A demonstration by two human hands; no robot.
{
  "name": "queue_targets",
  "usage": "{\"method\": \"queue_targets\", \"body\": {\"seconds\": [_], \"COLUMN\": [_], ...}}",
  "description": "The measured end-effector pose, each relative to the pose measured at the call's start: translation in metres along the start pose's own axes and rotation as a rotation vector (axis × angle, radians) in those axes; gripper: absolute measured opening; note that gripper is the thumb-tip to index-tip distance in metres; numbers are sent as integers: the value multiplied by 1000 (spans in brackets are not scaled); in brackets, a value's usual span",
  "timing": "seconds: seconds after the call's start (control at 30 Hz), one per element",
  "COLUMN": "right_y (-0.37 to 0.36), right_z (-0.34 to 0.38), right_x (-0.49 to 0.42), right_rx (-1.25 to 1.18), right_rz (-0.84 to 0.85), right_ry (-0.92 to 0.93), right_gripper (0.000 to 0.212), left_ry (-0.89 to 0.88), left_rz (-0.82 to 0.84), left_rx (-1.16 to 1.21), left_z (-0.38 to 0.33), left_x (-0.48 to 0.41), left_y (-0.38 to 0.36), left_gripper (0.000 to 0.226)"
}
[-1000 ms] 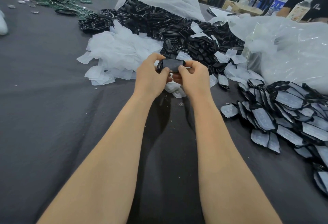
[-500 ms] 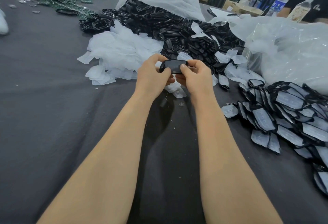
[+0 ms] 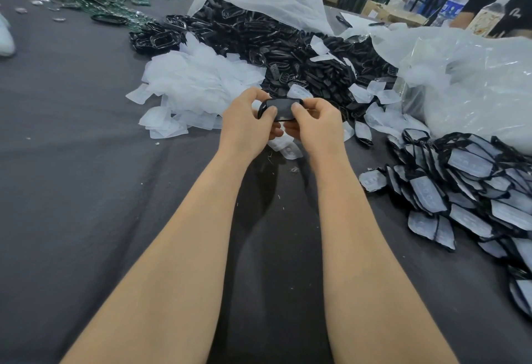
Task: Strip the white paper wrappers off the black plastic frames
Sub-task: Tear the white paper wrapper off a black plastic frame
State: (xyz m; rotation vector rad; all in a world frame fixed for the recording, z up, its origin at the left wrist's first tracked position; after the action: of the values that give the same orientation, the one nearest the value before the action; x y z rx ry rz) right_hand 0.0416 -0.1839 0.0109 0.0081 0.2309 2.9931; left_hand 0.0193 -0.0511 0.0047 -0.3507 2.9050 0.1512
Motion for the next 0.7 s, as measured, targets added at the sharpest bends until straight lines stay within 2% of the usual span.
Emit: {"method": "queue_targets", "body": {"seconds": [0.3,0.47,0.6,0.7], "right_y": [0,-1,2,1], "right_z": [-2,-1,-3,-4], "right_x": [1,0,1,1], "right_rx": [-52,35,-74,-146], "right_rz": [10,4,4,12], "right_ry": [-16,14,-38,-75], "right_gripper": [19,1,15,10], "left_ry": [-1,9,2,-5], "left_rz": [-8,-13,2,17], "left_rx": [-1,-2,-9,-25], "left_z": [-1,0,0,0], "left_x": [1,1,1,1], "left_y": [1,2,0,-1], "left_gripper": [10,11,15,18]}}
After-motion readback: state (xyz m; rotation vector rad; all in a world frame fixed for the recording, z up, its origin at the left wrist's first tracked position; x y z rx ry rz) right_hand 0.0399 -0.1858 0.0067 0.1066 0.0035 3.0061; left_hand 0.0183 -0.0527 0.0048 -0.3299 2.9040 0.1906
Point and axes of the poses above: each hand's wrist, its own x-axis away from the middle knuckle, its own y-axis out of the back of the hand, z = x × y, the point moved 6 cm from there along -x, towards the middle knuckle, and after that the axes turned 5 degrees about -y, right-handed, at the moved point
